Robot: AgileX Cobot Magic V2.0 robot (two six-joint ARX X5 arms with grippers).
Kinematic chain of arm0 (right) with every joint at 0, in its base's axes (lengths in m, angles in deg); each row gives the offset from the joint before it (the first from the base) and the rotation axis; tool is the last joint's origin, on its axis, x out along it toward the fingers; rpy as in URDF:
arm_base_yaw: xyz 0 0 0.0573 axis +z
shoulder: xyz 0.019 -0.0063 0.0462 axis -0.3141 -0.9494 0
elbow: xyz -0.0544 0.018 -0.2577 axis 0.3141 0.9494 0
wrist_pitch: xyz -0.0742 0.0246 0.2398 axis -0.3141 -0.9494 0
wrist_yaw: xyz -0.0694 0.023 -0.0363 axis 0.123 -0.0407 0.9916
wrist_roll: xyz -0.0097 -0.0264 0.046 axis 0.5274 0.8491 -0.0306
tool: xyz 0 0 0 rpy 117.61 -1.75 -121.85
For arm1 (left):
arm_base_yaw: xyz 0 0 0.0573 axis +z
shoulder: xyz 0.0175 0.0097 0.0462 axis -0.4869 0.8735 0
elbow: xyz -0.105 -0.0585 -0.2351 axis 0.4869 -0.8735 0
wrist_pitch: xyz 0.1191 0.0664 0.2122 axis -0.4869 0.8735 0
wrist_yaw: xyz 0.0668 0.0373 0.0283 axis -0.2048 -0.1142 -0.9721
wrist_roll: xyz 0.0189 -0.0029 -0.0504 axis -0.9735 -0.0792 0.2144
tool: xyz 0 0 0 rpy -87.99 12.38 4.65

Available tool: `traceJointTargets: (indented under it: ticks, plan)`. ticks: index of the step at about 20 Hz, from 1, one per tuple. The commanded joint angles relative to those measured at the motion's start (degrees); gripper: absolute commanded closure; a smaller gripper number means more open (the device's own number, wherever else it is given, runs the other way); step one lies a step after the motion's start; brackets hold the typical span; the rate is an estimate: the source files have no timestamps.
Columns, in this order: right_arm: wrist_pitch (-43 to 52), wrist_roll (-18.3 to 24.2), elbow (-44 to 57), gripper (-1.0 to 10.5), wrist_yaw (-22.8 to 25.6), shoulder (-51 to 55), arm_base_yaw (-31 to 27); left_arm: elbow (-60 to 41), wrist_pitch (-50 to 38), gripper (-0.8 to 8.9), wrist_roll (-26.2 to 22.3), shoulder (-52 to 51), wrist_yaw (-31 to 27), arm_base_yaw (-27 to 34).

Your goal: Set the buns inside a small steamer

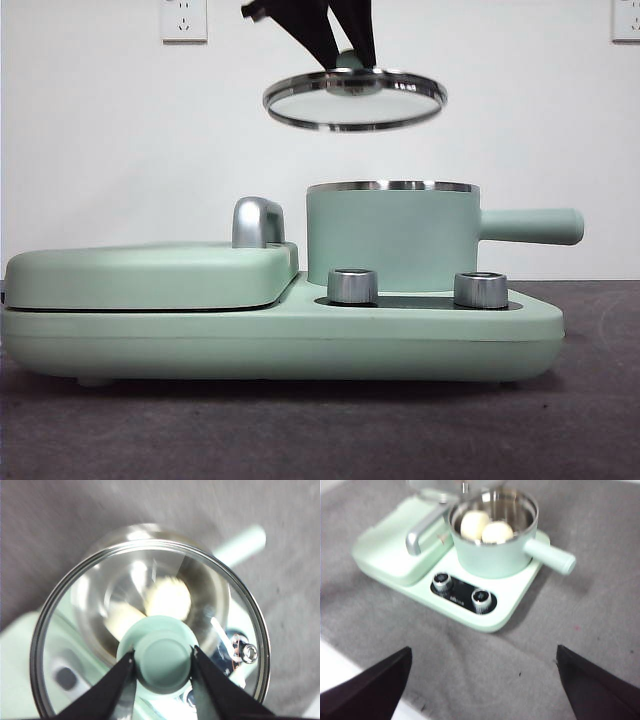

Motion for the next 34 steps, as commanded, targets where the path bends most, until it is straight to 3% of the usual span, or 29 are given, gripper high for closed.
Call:
traceJointTargets:
  ticks: [1,10,30,34]
  plan:
    - [1.05,-0.96,-0.33,4.8,-0.24,2.38,0.37,0.26,-1.03,7.98,-0.85,-0.22,0.17,-1.46]
    - [5.66,-0.94,-0.33,4.8,-10.21,3.15,0.35,-4.63,-11.26,7.98,-5.49,-0.15,0.17,-2.62]
    - [7.74,-0.87,-0.33,4.8,-10.05,3.15,0.35,-4.66,-12.96,8.00,-5.77,5.38,0.26,-0.55]
    - [7.76,-0.87,-0.33,4.8,-10.01,3.15,0.35,-4.66,-13.16,8.00,-5.75,5.49,2.40,-0.55]
